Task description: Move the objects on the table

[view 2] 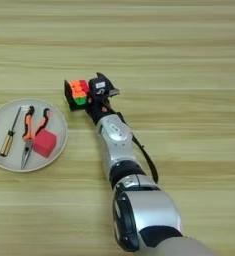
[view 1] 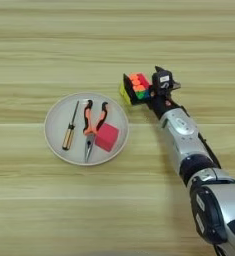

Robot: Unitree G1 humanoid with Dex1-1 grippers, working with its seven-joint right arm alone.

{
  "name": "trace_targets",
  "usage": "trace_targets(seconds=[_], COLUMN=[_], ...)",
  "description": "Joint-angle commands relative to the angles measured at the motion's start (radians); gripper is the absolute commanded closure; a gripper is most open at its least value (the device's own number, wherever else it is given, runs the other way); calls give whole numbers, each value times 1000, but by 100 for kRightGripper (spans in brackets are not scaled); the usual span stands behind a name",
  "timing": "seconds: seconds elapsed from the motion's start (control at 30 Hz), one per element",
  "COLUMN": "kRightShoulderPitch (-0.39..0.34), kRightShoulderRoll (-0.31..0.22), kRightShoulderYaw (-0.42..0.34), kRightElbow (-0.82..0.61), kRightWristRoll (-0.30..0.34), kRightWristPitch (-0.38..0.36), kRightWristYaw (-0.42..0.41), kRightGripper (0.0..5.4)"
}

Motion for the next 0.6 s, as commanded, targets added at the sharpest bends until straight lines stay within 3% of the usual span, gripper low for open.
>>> trace_targets(seconds=[0.03, 0.43, 0.6], kRightShoulderPitch=[-82, -24, -14], kRightShoulderRoll=[-13, 27, 36], kRightShoulderYaw=[7, 35, 34], kRightElbow=[-62, -164, -190], kRightWristRoll=[-7, 48, 55], kRightWristPitch=[-46, -169, -188], kRightWristYaw=[-12, 133, 127], kRightGripper=[6, 6, 6])
